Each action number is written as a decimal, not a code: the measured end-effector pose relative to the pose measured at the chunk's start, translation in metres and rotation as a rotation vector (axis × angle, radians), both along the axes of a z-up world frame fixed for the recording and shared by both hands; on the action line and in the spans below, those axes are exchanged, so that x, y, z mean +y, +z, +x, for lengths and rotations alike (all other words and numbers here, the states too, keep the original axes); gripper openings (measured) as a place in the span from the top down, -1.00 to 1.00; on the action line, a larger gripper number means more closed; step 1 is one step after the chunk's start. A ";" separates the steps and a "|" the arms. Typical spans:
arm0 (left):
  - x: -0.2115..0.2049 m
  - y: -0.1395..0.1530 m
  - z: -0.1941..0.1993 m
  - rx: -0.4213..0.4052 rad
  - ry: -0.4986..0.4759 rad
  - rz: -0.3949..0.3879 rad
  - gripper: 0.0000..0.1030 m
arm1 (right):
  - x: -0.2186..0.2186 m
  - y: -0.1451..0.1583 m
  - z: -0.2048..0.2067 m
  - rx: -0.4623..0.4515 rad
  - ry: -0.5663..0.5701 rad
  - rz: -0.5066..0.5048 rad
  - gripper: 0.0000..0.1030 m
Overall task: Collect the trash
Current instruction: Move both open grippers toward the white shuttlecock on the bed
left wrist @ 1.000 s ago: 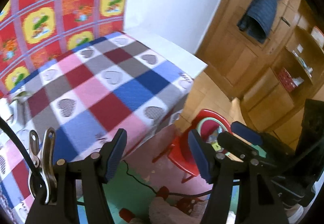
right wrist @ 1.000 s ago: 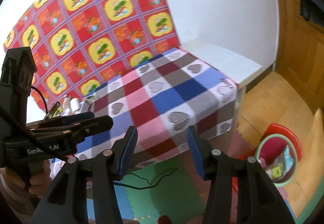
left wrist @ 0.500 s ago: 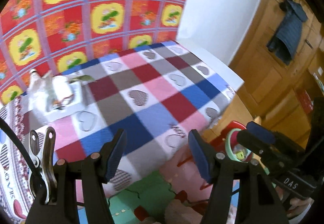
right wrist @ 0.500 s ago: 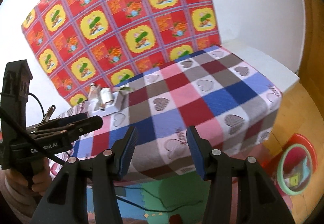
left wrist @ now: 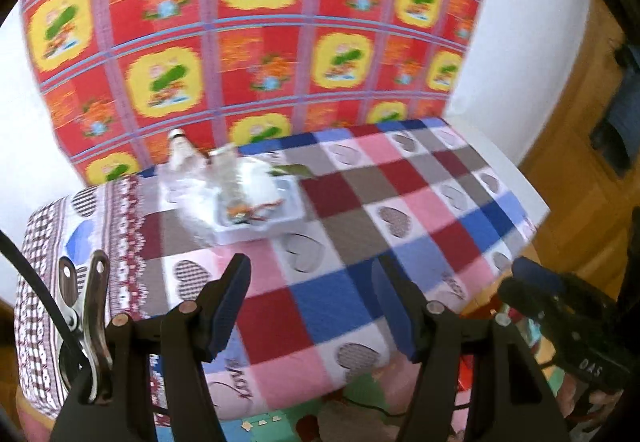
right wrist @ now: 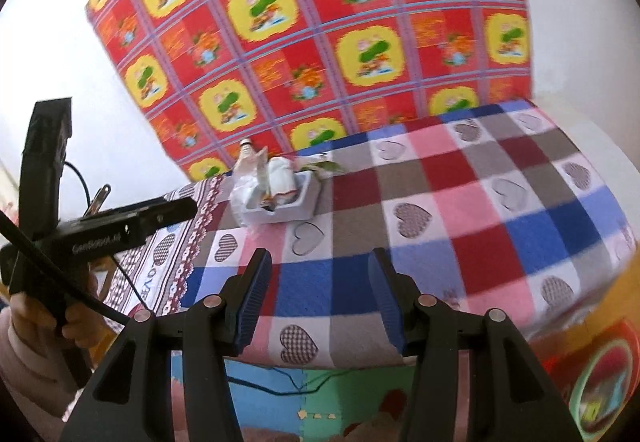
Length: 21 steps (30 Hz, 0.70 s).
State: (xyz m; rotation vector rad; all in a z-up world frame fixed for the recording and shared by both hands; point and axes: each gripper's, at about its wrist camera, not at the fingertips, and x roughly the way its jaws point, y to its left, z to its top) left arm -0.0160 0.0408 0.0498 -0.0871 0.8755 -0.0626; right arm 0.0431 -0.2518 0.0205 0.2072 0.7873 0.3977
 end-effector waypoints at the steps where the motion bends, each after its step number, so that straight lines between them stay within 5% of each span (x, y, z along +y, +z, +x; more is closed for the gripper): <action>1: 0.006 0.000 0.003 0.004 0.020 0.001 -0.29 | 0.001 -0.001 0.006 0.001 0.015 0.001 -0.02; 13: 0.065 -0.003 0.078 0.044 0.181 0.024 -0.28 | 0.011 -0.020 0.075 0.059 0.181 0.001 -0.02; 21: 0.088 -0.024 0.124 0.167 0.135 0.007 -0.34 | 0.016 -0.024 0.087 0.091 0.144 -0.007 -0.02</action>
